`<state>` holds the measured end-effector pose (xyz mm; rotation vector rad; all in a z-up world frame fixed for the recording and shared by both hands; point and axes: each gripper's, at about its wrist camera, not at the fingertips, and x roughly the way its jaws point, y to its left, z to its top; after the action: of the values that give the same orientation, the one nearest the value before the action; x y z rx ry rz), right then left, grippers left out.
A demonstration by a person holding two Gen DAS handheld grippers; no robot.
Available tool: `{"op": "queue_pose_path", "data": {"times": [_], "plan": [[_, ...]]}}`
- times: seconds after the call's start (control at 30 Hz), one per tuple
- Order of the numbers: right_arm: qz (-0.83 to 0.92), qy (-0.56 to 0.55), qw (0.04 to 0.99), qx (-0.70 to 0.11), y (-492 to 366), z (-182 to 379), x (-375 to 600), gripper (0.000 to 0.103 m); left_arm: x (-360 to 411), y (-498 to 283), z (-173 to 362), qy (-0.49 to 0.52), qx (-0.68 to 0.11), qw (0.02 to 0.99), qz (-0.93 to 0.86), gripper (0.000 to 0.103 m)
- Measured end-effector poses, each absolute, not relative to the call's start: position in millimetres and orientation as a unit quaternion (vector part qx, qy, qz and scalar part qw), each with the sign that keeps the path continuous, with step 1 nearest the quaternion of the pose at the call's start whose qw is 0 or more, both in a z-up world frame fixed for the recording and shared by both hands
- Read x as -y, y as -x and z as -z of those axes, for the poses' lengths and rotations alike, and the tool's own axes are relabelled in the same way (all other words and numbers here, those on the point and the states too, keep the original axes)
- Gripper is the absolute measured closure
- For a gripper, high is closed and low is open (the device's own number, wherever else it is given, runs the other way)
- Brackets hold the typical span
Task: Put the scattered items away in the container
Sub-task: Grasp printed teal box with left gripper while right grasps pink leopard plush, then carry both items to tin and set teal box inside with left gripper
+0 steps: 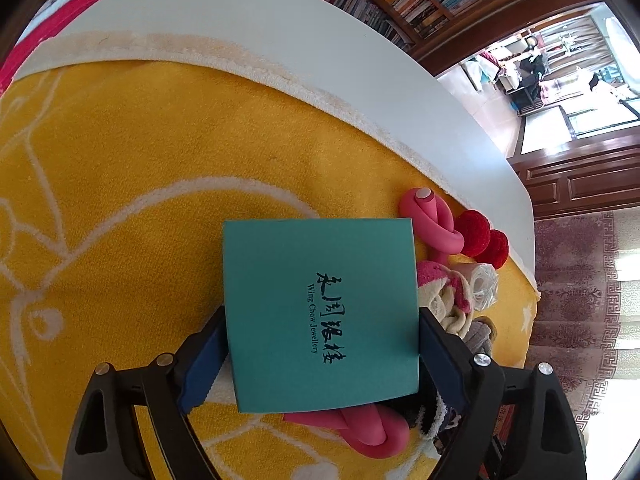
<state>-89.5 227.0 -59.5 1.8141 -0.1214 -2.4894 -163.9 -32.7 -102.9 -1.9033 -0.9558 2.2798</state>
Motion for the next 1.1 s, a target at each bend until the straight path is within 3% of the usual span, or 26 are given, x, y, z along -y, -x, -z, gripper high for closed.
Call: {"op": "queue_pose_path", "data": {"times": [0.5, 0.83, 1.1], "plan": [[0.842, -0.525, 0.086, 0.089, 47, -3, -231, 0.058, 56, 107, 52, 0.566, 0.324, 0.006, -0.758, 0.013], [0.864, -0.487, 0.025, 0.125, -24, -51, -312, 0.058, -16, 84, 5, 0.550, 0.326, 0.077, -0.765, 0.013], [0.857, -0.495, -0.029, 0.141, -72, -46, -380, 0.058, -98, 63, -15, 0.559, 0.329, 0.161, -0.744, 0.013]]}}
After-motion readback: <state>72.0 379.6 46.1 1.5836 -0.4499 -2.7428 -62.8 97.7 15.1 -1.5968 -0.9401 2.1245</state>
